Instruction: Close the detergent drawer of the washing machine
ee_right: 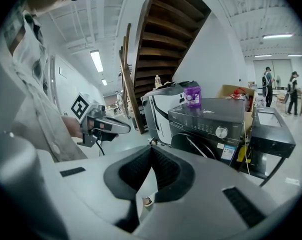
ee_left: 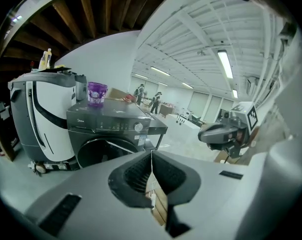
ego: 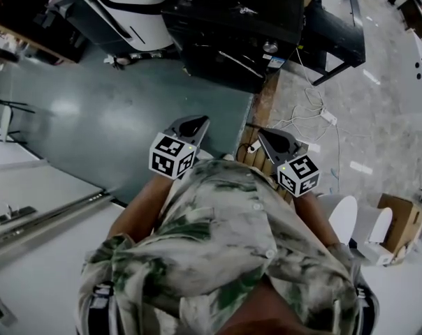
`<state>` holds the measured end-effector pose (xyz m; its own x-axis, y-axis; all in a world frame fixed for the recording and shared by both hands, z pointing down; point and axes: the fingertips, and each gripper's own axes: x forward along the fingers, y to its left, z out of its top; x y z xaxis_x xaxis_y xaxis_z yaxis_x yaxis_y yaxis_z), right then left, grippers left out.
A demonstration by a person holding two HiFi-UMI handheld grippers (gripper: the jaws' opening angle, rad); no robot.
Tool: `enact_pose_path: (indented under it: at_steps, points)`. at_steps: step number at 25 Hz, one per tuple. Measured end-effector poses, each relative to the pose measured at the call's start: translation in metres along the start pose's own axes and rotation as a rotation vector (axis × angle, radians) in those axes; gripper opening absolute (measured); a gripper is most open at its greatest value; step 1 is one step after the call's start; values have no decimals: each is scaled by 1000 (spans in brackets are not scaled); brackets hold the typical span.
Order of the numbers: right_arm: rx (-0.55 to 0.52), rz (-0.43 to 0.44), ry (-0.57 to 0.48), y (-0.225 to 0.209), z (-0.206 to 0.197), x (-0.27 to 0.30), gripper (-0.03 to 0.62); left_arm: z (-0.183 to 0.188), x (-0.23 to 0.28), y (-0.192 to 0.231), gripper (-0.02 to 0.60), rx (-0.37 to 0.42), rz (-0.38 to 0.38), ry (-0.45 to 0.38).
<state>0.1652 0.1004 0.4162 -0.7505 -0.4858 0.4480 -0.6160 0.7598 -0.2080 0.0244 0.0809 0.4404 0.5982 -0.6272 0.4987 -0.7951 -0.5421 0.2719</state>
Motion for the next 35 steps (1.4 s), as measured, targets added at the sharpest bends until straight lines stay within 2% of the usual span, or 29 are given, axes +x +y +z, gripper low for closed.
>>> enact_pose_path:
  at_steps: [2,6,9,13,16,19,35]
  points:
    - [-4,-4,-1,0,-3,-6,21,-3,1,-5,28,-17,-11,3]
    - [5,-24,-12,-3,-7,-13,21,-3,2,-13,28,20,-18,16]
    - [9,-36,-21,-2,-8,-16,21,-3,3,-17,28,11,-41,20]
    - [8,-50,-28,-3,-11,-22,21,-2,9,-22,28,36,-48,29]
    - [13,-58,-33,-5,-12,-25,21,0,11,-23,28,19,-57,24]
    - [18,-59,-36,-6,-14,-25,21,-2,11,-21,28,2,-56,26]
    - [29,-70,-40,-5,-15,-21,21,-10,9,-14,28,21,-46,50]
